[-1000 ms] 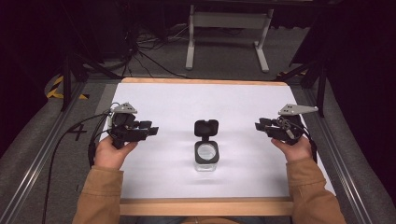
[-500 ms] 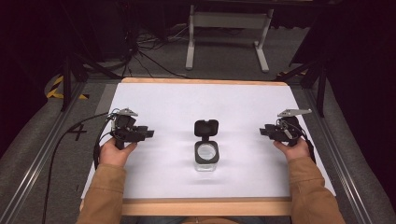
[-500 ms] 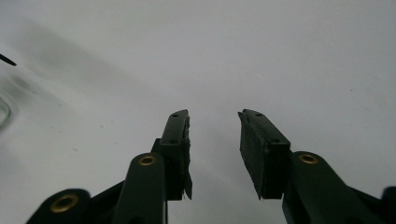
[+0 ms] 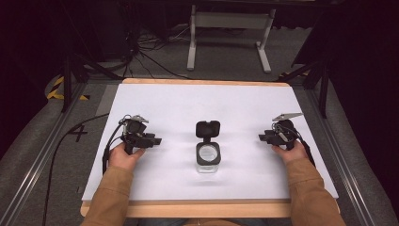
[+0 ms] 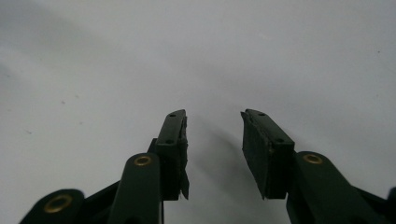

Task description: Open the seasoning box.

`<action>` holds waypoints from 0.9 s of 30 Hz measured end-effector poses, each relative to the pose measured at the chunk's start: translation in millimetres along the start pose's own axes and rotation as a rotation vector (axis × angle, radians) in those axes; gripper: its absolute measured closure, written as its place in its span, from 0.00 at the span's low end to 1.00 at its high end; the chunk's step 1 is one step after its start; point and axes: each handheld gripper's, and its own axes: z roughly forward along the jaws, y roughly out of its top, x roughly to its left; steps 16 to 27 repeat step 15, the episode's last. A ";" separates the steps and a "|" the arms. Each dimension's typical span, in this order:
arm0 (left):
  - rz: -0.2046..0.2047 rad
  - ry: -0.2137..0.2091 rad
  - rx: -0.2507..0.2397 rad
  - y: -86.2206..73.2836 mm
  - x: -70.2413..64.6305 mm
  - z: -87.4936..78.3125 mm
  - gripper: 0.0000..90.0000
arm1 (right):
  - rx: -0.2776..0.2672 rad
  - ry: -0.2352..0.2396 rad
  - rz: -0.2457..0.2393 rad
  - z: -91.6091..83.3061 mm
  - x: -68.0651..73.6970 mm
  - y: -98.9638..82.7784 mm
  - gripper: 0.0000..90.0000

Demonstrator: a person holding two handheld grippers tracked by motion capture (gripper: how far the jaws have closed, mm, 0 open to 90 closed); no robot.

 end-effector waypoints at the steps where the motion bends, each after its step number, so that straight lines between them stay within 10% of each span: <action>1: 0.012 0.011 0.007 0.6 -2.0 2.0 0.64 | 0.005 -0.004 -0.009 1.8 0.7 -0.3 0.67; 27: 0.000 -0.030 0.020 4.3 -3.8 1.9 0.62 | 0.033 -0.029 -0.060 6.8 10.3 -0.4 0.67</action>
